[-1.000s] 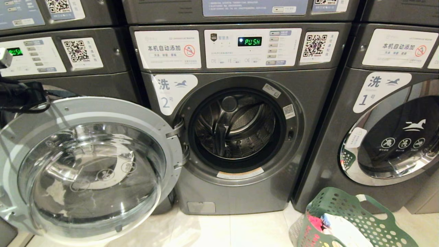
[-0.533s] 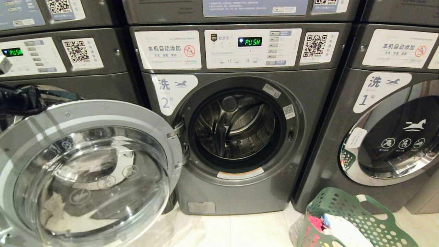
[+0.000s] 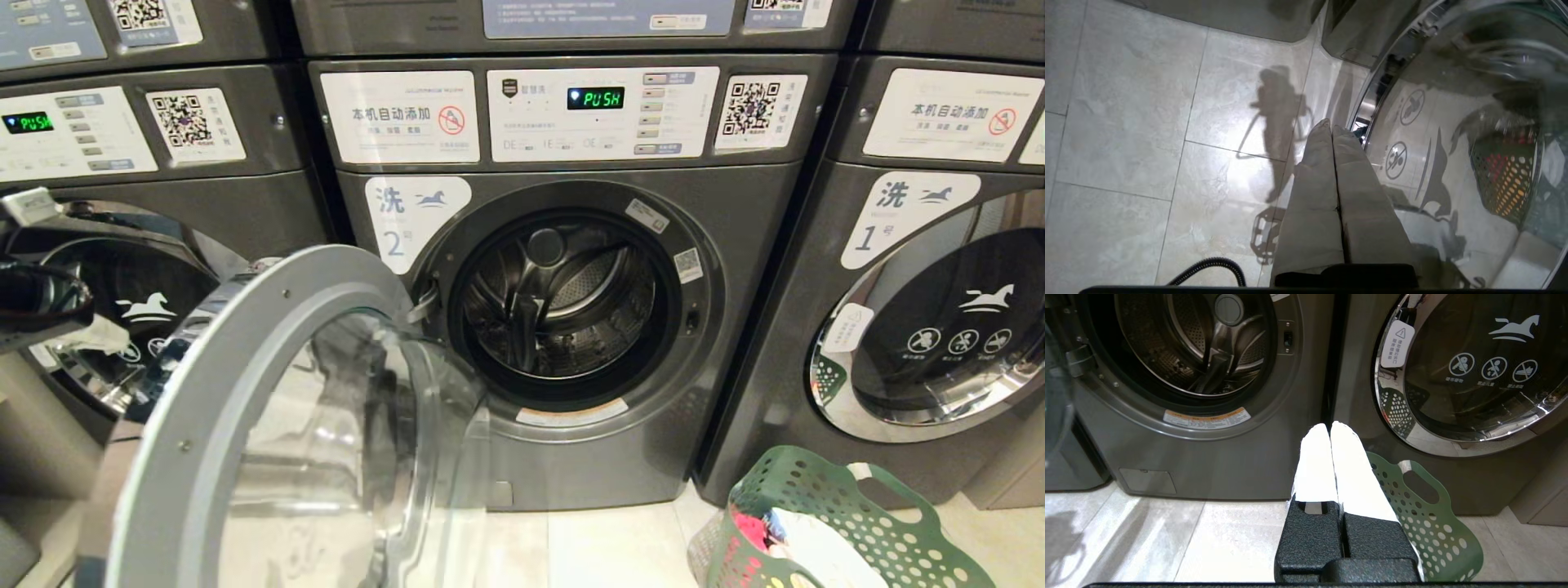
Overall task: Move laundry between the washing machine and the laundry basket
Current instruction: Close the washing machine door with the left hand
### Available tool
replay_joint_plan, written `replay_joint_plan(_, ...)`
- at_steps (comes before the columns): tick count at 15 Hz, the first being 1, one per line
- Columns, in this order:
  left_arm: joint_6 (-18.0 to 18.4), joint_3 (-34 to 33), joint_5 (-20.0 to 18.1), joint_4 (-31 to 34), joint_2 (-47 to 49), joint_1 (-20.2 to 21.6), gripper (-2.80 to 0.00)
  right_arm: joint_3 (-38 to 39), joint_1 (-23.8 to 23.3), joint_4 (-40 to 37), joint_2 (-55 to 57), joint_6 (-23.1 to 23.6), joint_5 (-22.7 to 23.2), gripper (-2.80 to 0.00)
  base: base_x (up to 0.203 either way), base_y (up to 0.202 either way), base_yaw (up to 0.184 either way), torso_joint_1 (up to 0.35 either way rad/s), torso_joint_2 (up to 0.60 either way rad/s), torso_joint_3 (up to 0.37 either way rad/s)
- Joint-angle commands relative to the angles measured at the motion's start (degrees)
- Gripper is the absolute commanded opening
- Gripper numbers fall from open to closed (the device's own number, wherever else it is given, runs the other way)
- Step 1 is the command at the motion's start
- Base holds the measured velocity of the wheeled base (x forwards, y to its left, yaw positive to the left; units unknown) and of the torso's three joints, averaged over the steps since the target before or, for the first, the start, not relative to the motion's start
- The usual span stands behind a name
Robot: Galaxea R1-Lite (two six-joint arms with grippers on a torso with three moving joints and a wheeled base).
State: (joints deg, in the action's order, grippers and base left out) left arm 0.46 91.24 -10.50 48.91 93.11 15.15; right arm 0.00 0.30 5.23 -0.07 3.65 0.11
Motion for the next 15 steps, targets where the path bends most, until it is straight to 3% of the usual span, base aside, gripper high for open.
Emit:
replay_joint_plan(1,0.0,-2.5,-0.1,0.3,-4.3,-2.6,-2.80,1.9,0.0,0.0,0.1,0.0,0.1,-2.80,0.000,0.000,0.000,0.000,0.00,0.000)
replay_joint_plan(8,-0.7,-11.4,0.0,-0.2,-11.1,-17.8,-2.80,1.9,0.0,0.0,0.1,-0.1,0.0,-2.80,0.000,0.000,0.000,0.000,0.00,0.000)
replay_joint_plan(11,-5.5,-11.7,0.1,-1.8,-12.4,-25.2,-2.80,1.9,0.0,0.0,0.1,-0.1,0.1,-2.80,0.000,0.000,0.000,0.000,0.00,0.000)
replay_joint_plan(13,-9.6,-11.8,1.6,-3.8,-14.9,-30.9,-2.80,1.7,0.0,-0.4,0.1,4.5,2.0,-2.80,0.000,0.000,0.000,0.000,0.00,0.000)
replay_joint_plan(15,-11.0,-13.1,6.1,-4.3,-20.6,-36.6,-2.80,-0.9,0.0,-1.5,1.1,9.1,3.7,-2.80,0.000,0.000,0.000,0.000,0.00,0.000)
